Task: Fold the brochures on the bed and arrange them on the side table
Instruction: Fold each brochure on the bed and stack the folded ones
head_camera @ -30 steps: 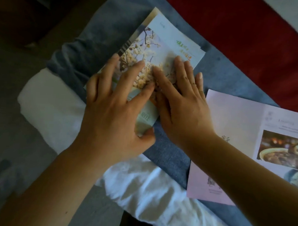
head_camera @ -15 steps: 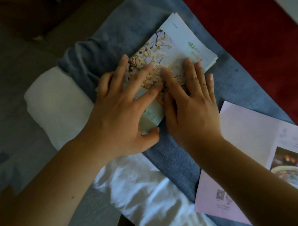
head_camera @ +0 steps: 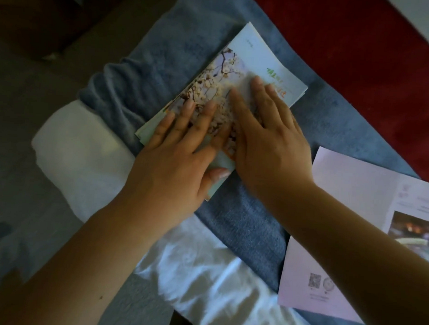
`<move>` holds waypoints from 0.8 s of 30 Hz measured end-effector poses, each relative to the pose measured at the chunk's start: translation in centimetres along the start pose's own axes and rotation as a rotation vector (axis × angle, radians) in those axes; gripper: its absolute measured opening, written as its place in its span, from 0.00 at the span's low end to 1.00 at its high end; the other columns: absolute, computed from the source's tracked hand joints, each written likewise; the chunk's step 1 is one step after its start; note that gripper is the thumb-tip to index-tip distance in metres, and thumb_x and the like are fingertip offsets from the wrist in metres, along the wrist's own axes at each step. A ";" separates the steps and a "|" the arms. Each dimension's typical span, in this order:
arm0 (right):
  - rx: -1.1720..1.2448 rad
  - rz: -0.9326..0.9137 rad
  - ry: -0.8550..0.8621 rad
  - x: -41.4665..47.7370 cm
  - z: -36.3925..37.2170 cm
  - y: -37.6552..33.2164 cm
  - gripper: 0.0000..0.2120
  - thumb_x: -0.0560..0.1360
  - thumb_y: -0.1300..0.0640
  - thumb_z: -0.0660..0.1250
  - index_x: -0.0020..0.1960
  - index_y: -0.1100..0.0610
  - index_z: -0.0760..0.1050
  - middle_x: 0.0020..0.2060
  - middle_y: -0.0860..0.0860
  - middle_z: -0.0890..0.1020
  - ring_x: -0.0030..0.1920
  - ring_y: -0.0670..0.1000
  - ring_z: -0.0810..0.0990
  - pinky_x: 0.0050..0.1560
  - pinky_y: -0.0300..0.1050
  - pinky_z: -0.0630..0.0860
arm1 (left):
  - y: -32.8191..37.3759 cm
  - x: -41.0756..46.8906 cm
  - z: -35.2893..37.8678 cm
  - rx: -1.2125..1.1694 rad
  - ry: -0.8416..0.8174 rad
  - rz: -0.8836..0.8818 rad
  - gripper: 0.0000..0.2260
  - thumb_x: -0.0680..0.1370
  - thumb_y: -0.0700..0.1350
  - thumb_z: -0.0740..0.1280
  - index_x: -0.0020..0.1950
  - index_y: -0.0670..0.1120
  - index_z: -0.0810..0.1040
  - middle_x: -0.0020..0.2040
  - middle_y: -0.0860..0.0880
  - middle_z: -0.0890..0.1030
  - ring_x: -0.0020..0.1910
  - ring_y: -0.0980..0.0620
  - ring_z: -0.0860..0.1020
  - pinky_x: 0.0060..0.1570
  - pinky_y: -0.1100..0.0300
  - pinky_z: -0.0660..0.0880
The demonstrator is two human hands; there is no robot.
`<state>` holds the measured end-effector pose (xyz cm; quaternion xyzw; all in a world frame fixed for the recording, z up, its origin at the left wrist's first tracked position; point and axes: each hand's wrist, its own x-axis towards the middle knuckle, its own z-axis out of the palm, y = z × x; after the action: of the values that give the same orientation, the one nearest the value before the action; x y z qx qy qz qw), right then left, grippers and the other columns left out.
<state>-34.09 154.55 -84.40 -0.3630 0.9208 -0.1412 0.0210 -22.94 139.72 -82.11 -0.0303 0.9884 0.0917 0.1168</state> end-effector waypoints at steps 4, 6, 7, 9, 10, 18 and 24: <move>0.016 0.044 0.030 0.2 0.7 -0.6 0.26 0.83 0.45 0.60 0.79 0.53 0.69 0.78 0.60 0.68 0.78 0.62 0.66 0.74 0.59 0.66 | 0.2 0.2 0.8 0.040 0.022 -0.023 0.29 0.82 0.60 0.51 0.80 0.48 0.66 0.84 0.43 0.53 0.83 0.37 0.50 0.80 0.39 0.52; 0.021 0.068 0.023 0.3 0.8 -0.8 0.26 0.82 0.45 0.59 0.79 0.52 0.70 0.79 0.59 0.67 0.78 0.62 0.66 0.74 0.59 0.66 | 0.4 0.3 0.8 0.043 0.043 -0.033 0.27 0.83 0.57 0.54 0.81 0.48 0.64 0.84 0.42 0.54 0.83 0.37 0.50 0.80 0.39 0.51; 0.023 0.078 0.021 0.3 0.9 -0.8 0.26 0.82 0.45 0.60 0.79 0.51 0.70 0.79 0.59 0.67 0.78 0.62 0.66 0.74 0.59 0.66 | 0.5 0.3 0.9 0.040 0.045 -0.041 0.27 0.83 0.56 0.56 0.81 0.48 0.64 0.84 0.42 0.54 0.83 0.37 0.50 0.80 0.38 0.51; 0.025 0.098 0.001 0.5 0.8 -0.9 0.26 0.82 0.46 0.63 0.78 0.51 0.70 0.79 0.59 0.67 0.78 0.61 0.66 0.74 0.58 0.66 | 0.7 0.4 0.9 0.037 0.034 -0.063 0.29 0.81 0.56 0.59 0.81 0.49 0.63 0.84 0.42 0.54 0.83 0.38 0.51 0.80 0.39 0.50; 0.025 0.111 -0.021 0.7 0.6 -0.9 0.27 0.81 0.47 0.64 0.78 0.51 0.70 0.79 0.59 0.67 0.78 0.61 0.66 0.74 0.58 0.66 | 0.7 0.5 0.9 0.033 0.027 -0.073 0.30 0.80 0.56 0.60 0.81 0.50 0.63 0.84 0.43 0.54 0.83 0.38 0.51 0.80 0.40 0.49; 0.121 0.139 -0.289 2.0 -2.0 -1.0 0.33 0.80 0.42 0.65 0.82 0.43 0.58 0.84 0.51 0.54 0.83 0.55 0.52 0.79 0.53 0.55 | 2.3 1.1 -1.6 -0.039 -0.032 -0.173 0.29 0.76 0.50 0.73 0.76 0.49 0.71 0.82 0.45 0.60 0.81 0.40 0.58 0.74 0.42 0.63; 0.169 0.129 -0.250 -0.9 -5.4 3.2 0.31 0.76 0.60 0.66 0.79 0.49 0.68 0.79 0.53 0.66 0.81 0.59 0.58 0.80 0.54 0.57 | 7.6 0.8 -2.3 -0.062 0.043 -0.167 0.28 0.76 0.41 0.70 0.76 0.44 0.72 0.75 0.40 0.71 0.72 0.36 0.71 0.69 0.40 0.69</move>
<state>-36.30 158.72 -80.17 -0.3148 0.9171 -0.1704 0.1752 -24.84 146.76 -78.76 -0.1183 0.9814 0.1115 0.1017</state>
